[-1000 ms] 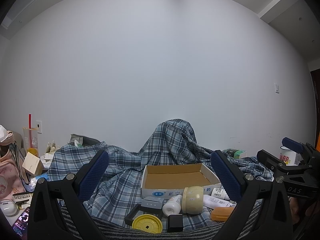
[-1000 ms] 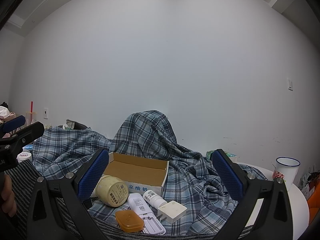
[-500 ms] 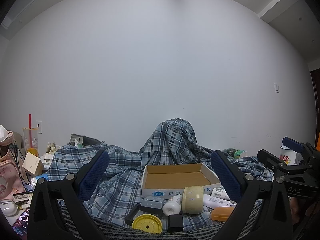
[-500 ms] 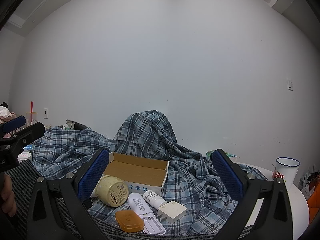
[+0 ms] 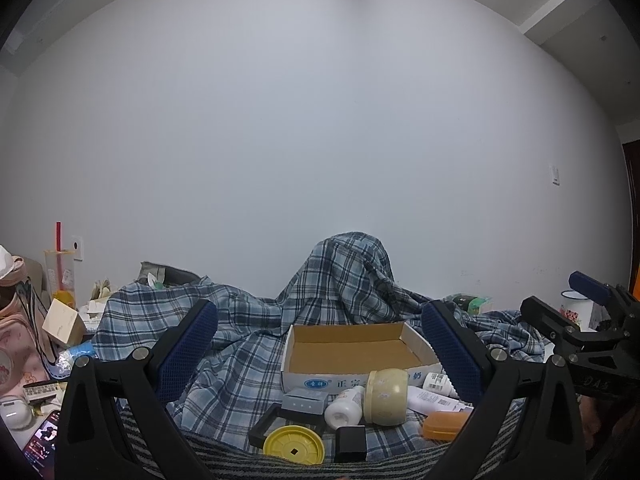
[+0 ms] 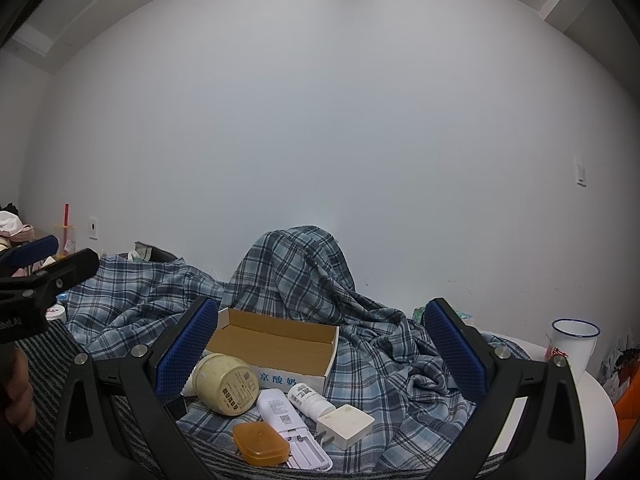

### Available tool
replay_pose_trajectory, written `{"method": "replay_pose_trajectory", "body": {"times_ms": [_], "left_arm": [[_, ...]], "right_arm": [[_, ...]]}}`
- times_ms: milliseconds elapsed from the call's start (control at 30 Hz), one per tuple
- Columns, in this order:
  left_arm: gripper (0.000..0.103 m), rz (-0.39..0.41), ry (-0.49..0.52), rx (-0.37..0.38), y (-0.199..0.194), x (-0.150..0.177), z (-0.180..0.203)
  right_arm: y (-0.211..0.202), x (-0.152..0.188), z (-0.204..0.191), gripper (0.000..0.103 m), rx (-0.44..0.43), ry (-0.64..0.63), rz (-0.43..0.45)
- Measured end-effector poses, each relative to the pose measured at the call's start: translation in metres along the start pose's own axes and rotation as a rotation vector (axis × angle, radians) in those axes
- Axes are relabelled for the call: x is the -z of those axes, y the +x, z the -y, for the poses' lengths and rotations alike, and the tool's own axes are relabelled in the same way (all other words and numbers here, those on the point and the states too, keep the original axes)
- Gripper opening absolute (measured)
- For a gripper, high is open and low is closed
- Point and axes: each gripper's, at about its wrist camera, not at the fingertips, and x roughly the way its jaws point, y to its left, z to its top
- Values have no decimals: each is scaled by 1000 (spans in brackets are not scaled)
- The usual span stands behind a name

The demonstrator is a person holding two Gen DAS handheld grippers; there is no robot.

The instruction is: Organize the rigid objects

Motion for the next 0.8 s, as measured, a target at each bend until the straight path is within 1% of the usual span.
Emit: {"method": "replay_pose_trajectory", "body": {"times_ms": [100,167,300,433,567,667,800], "left_arm": [[103,17,-2,-20,-3,0,0],[103,18,6,-13,-4,0,2],[103,-16,10,-15,4,-1,2],[103,-54,-10,-1,12,0,-2],[103,-76,-6,41,17,0,0],[103,-103,20,29,23,0,6],[103,-136,49,39,28,-9,10]], "right_arm": [[1,1,-1,103,6,-1,-10],[1,2,-1,103,6,-1,-11],[2,5,-3,103,10,-8,-17],[-4,7,-4,103,7,-8,4],[3,8,-4,103,53,-3,-43],[6,6,-1,103,87,8,-72],[14,-4,10,103,40,49,-168]]}}
